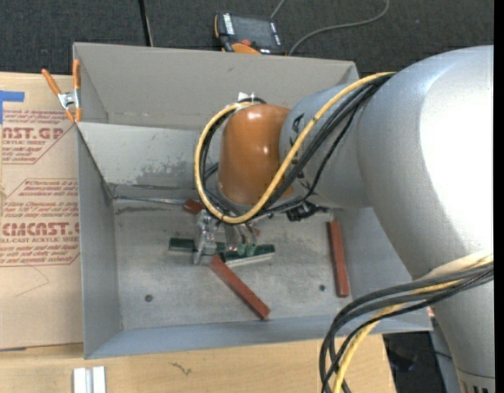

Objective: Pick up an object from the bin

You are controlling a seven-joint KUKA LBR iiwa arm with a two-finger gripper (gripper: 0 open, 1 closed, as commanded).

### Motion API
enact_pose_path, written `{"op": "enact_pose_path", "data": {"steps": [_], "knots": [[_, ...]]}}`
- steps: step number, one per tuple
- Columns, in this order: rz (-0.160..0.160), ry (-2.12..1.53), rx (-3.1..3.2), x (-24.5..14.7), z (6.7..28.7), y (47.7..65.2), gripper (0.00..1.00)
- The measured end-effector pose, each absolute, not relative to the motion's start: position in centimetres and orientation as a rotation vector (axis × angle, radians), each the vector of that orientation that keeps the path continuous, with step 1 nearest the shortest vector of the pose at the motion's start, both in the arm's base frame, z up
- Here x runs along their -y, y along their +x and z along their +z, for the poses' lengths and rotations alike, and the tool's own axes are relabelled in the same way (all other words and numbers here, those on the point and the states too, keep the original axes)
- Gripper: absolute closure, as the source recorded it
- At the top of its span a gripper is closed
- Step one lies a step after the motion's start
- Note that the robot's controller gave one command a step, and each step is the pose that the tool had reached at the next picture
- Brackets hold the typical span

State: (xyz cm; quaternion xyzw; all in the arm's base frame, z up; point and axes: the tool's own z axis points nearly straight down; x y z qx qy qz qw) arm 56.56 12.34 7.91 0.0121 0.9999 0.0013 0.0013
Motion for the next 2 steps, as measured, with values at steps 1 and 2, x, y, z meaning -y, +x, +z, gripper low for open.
{"op": "enact_pose_path", "data": {"steps": [1, 2], "knots": [[0.003, 0.039, -3.14, -12.29, 7.9, 56.55, 0.0], [0.004, 0.038, -3.139, -12.31, 7.91, 56.57, 1.0]]}}
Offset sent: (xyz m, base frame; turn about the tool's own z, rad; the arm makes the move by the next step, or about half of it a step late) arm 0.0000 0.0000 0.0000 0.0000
